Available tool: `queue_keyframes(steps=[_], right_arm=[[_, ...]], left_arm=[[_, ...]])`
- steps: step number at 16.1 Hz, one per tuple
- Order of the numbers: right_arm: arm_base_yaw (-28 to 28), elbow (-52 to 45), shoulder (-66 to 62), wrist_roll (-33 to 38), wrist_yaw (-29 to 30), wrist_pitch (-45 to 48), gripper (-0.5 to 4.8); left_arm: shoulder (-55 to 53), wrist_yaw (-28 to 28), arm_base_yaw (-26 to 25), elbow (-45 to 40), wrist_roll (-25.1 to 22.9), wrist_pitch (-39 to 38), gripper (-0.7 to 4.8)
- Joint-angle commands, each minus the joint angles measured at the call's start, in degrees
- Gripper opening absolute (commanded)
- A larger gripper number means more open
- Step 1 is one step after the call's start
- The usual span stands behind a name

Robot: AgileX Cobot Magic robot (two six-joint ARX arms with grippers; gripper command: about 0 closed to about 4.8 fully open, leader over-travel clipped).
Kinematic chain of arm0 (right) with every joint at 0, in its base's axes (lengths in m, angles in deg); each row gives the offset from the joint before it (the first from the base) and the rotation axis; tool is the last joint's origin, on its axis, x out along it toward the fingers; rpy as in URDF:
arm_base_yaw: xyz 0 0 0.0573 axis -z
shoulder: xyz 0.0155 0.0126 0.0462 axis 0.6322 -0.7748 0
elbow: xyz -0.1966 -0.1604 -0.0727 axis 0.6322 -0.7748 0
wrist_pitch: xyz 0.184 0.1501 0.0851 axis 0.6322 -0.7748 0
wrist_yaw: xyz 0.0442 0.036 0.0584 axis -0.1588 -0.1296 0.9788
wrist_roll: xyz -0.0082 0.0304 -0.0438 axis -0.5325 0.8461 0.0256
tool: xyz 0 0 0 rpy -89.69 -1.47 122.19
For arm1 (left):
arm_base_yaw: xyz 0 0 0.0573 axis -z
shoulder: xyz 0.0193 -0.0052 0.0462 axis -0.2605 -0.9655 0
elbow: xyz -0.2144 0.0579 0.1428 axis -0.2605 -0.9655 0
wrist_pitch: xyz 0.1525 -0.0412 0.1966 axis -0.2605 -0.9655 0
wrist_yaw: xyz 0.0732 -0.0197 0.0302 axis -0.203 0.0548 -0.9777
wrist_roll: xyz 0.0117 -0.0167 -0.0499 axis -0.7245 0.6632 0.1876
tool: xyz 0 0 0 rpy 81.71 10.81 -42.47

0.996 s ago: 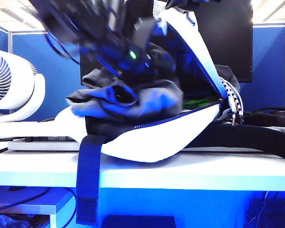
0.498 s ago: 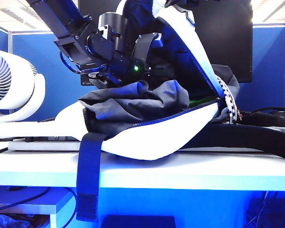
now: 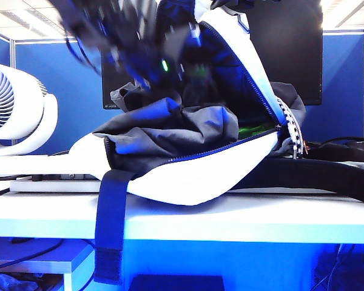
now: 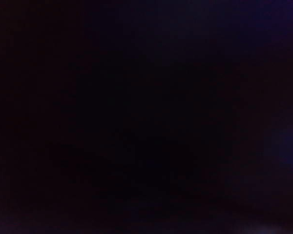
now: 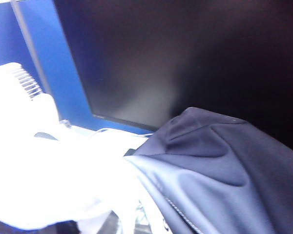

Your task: Put the gray clothes into the backpack.

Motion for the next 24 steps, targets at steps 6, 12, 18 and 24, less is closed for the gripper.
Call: queue_keyframes(steps=[6, 12, 18, 24], right_arm=[[0.0, 0.9, -3.9, 0.9, 3.7, 1.1, 0.0], [0.0, 0.9, -4.0, 3.2, 9.0, -1.8, -0.01], [-1.2, 0.9, -4.1, 3.0, 18.5, -22.9, -0.01], [-1.5, 0.9, -4.5, 3.2, 24.0, -23.8, 4.79]], left_arm=[[11.1, 3.4, -0.2, 0.5, -2.3, -31.6, 4.79], [22.7, 7.4, -0.2, 0.5, -5.0, -46.5, 4.79], [38.9, -9.0, -0.2, 0.5, -7.8, -44.0, 4.79], [41.2, -10.7, -0.2, 0.3, -9.7, -41.4, 4.79]])
